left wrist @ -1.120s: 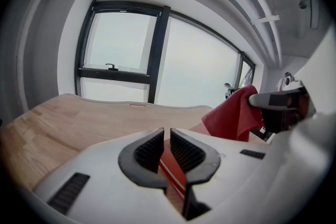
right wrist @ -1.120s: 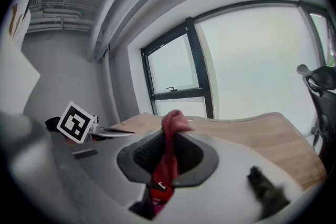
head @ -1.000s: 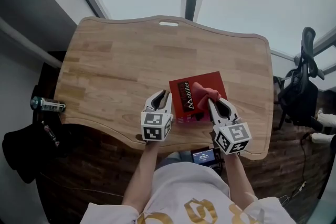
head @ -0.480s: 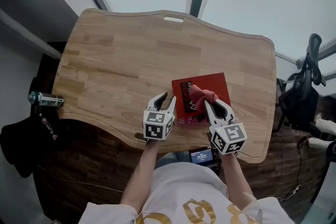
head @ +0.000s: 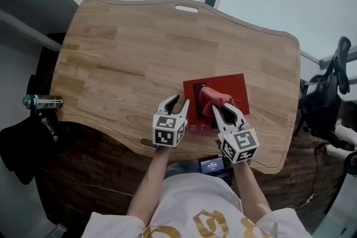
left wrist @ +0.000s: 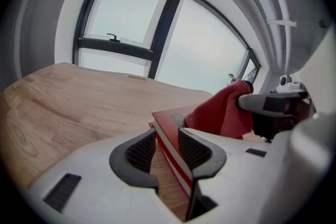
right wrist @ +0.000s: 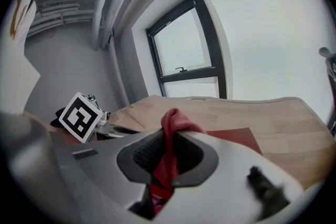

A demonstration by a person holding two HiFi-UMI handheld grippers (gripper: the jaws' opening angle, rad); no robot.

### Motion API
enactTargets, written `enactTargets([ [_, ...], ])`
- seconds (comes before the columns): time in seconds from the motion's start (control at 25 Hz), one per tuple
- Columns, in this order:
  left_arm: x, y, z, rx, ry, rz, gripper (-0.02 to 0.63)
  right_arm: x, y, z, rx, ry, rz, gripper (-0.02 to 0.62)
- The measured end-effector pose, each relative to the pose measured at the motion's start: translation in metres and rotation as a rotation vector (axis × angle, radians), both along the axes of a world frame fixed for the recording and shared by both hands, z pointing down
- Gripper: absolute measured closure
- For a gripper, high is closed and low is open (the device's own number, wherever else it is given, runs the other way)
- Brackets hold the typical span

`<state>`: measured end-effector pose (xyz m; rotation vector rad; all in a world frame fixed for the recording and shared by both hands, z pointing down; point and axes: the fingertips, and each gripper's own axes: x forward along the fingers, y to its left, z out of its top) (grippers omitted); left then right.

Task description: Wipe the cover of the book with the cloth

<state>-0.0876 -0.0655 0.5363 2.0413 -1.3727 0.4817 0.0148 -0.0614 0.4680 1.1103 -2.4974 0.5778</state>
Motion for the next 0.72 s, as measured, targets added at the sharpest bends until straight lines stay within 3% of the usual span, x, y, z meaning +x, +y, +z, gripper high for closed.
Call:
enactTargets([
  [0.72, 0.005, -0.007, 0.016, -0.048, 0.056, -0.016, 0.476, -0.041, -0.011, 0.033, -0.037, 0.028, -0.174, 0.538],
])
